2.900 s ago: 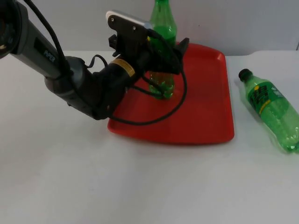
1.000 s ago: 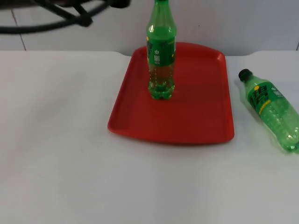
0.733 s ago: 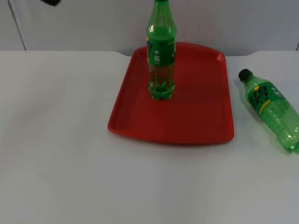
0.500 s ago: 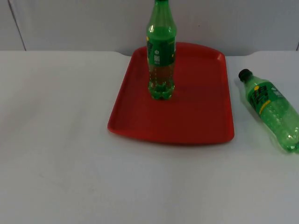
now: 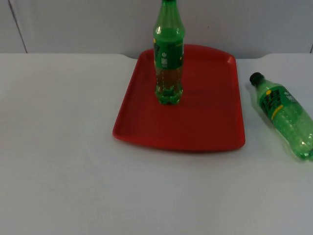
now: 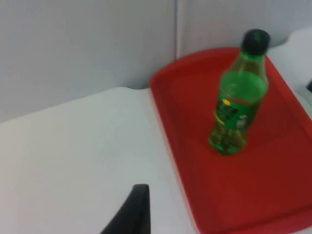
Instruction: Place the bottle upright on the tray.
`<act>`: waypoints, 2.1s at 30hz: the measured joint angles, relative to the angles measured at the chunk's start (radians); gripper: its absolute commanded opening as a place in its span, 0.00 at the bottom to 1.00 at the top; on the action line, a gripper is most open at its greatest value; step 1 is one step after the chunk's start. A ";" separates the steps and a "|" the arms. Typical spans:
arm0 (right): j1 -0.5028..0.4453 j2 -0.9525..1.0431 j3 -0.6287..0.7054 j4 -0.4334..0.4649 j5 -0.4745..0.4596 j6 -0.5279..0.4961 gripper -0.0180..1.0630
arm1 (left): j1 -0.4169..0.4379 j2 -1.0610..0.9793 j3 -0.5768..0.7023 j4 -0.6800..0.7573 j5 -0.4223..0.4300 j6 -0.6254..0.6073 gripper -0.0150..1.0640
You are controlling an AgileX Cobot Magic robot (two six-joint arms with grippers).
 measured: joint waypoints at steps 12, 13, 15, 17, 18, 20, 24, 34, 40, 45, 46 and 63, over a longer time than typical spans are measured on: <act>0.000 0.000 0.000 0.000 0.000 0.000 0.99 | 0.000 -0.115 -0.012 -0.054 0.047 0.089 0.99; 0.000 0.000 0.000 0.000 0.000 0.000 0.99 | 0.000 -0.133 -0.012 -0.054 0.047 0.089 0.99; 0.000 0.000 0.000 0.000 0.000 0.000 0.99 | 0.000 -0.153 -0.012 -0.055 0.049 0.090 0.99; 0.000 0.000 0.000 0.000 0.000 0.000 0.99 | 0.000 -0.189 -0.012 -0.057 0.058 0.092 0.99; 0.000 0.000 0.000 0.000 0.000 0.000 0.99 | 0.000 -0.202 -0.012 -0.057 0.068 0.092 0.99; 0.000 0.000 0.000 0.000 0.000 0.000 0.99 | 0.000 -0.216 -0.012 -0.057 0.083 0.092 0.99; 0.000 0.000 0.000 0.000 0.000 0.000 0.99 | 0.000 -0.255 -0.012 -0.057 0.136 0.092 0.99; 0.000 0.000 0.000 0.000 0.000 0.000 0.99 | 0.000 -0.397 0.127 -0.059 0.149 0.094 0.99; 0.000 0.000 0.000 0.000 0.000 0.000 0.99 | 0.000 -0.480 0.204 -0.059 0.144 0.094 0.99; 0.000 0.000 0.000 0.000 0.000 0.000 0.99 | 0.000 -0.585 0.287 -0.073 0.144 0.094 0.99; 0.000 0.000 0.000 0.000 0.000 0.000 0.99 | 0.000 -0.585 0.287 -0.073 0.144 0.094 0.99; 0.000 0.000 0.000 0.000 0.000 0.000 0.99 | 0.000 -0.862 0.332 -0.093 0.285 0.094 0.99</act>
